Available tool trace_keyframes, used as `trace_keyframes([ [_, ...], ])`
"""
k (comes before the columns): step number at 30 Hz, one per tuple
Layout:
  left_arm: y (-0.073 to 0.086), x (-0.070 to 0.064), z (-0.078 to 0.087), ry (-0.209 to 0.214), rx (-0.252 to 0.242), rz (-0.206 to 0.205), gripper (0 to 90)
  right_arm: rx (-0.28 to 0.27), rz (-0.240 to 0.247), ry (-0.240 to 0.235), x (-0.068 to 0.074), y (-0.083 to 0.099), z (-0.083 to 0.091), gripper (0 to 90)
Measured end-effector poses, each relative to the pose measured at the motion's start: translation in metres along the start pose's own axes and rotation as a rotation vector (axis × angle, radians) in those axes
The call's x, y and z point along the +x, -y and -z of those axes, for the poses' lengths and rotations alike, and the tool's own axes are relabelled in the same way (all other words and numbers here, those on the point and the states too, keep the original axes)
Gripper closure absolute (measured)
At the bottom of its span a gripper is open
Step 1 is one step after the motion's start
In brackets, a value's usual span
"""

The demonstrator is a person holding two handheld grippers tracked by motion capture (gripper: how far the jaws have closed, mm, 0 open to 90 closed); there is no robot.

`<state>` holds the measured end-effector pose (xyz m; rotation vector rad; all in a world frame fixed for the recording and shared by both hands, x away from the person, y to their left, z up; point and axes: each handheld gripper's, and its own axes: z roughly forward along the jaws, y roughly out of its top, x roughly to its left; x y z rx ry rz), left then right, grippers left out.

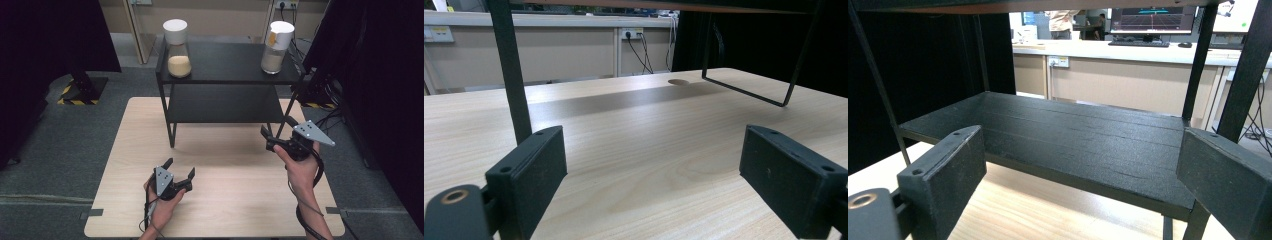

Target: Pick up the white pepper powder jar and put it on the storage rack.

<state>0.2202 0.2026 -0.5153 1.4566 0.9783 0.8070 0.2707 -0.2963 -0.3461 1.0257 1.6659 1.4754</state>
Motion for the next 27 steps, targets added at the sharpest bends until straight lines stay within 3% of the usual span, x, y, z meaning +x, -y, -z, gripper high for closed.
trace_keyframes([
  [8,0.0,0.0,0.0,0.0,0.001,0.003,10.9,0.023,0.013,-0.006,0.002,0.013,0.001,5.8],
  [27,0.0,0.0,0.0,-0.001,0.002,0.002,10.9,0.073,-0.023,0.01,-0.002,0.054,0.011,5.8],
])
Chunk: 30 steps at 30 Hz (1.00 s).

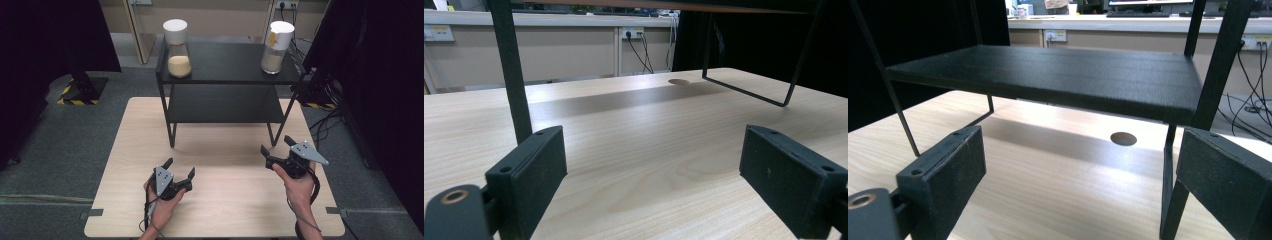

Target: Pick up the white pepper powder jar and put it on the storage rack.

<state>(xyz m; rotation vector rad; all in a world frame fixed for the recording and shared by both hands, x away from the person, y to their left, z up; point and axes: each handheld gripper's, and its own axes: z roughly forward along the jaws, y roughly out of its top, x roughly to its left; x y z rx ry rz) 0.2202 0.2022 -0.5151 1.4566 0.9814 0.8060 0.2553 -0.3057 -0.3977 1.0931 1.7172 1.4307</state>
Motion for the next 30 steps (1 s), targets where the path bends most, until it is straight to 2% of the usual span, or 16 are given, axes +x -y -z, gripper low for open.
trace_keyframes([
  [18,0.0,0.0,0.0,-0.001,-0.001,0.001,11.0,0.047,-0.004,-0.003,0.004,0.029,-0.001,5.8],
  [30,0.0,0.0,0.0,-0.001,0.0,0.001,11.1,0.063,-0.006,0.0,0.003,0.041,0.001,5.8],
])
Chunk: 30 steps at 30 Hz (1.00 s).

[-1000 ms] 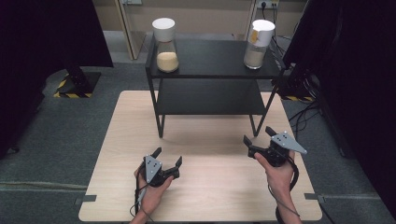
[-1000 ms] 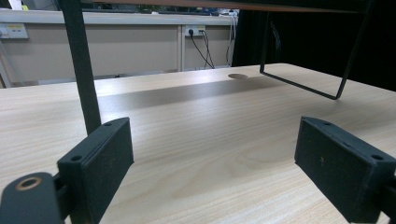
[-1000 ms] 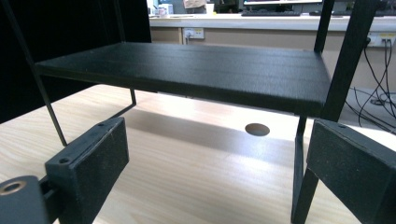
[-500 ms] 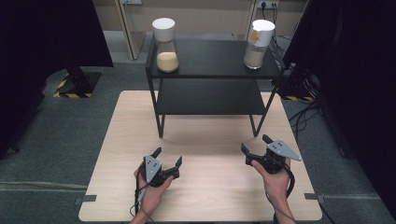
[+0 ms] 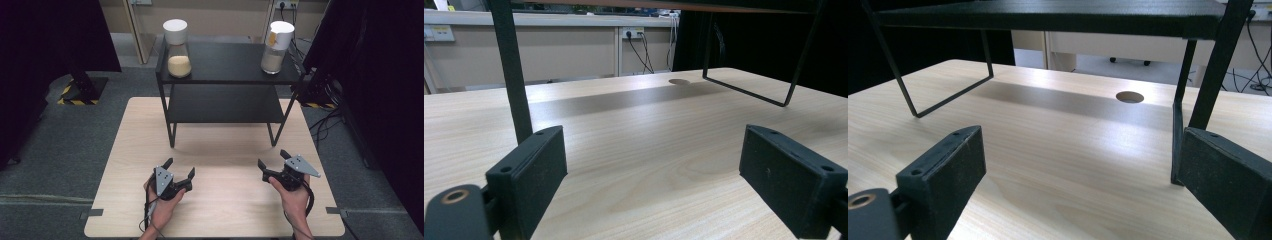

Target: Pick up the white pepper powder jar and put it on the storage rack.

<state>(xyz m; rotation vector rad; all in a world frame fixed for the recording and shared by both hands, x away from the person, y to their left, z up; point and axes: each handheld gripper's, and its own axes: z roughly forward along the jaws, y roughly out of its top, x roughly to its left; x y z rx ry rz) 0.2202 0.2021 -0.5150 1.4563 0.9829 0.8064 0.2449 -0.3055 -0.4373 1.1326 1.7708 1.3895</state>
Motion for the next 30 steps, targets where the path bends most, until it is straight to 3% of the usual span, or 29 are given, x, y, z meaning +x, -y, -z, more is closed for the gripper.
trace_keyframes([
  [30,0.0,0.0,0.0,-0.001,0.0,-0.002,11.1,0.05,0.008,0.013,0.006,0.04,0.004,5.8],
])
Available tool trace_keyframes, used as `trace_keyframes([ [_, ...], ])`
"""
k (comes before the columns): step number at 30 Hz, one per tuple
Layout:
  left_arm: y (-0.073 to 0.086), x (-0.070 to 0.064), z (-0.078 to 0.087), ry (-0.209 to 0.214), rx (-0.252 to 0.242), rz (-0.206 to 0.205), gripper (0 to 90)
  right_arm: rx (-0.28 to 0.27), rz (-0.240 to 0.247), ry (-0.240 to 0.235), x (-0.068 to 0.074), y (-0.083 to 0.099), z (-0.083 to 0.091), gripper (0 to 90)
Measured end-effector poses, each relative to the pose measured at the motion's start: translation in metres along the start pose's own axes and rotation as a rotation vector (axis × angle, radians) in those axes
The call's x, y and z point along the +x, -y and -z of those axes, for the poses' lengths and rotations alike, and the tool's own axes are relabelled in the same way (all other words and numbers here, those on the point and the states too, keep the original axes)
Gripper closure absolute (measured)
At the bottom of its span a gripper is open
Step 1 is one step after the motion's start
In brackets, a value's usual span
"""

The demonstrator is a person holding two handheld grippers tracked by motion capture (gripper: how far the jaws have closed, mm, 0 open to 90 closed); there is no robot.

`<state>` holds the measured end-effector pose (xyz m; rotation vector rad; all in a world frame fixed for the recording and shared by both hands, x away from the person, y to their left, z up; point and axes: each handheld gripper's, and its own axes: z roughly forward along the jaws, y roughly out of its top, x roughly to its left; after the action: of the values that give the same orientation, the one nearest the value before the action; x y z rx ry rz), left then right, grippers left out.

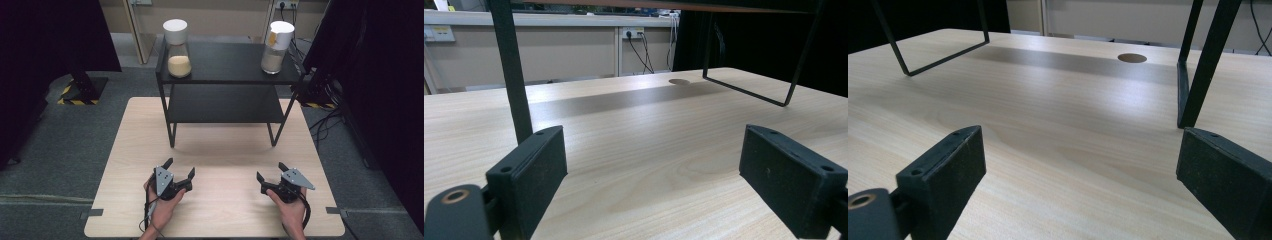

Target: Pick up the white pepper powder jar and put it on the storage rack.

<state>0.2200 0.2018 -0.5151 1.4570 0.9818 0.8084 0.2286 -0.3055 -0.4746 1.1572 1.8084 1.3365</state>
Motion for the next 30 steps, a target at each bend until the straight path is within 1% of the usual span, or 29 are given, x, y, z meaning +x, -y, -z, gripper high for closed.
trace_keyframes([
  [4,0.0001,0.0001,0.0,0.0,0.0,0.001,11.2,0.005,0.001,-0.001,0.0006,0.0038,0.0001,5.7],
  [7,0.0001,-0.0002,0.0,-0.001,0.0,0.0,11.2,-0.002,0.004,0.0,0.0009,0.0051,0.0007,5.7],
  [15,0.0001,-0.0003,0.0,-0.001,0.0,0.0,11.3,-0.008,-0.008,0.002,-0.0002,0.006,0.0009,5.7],
  [30,-0.0003,0.0001,-0.0002,0.0,0.002,0.002,11.3,-0.011,-0.011,0.0,-0.0011,0.0064,0.001,5.7],
])
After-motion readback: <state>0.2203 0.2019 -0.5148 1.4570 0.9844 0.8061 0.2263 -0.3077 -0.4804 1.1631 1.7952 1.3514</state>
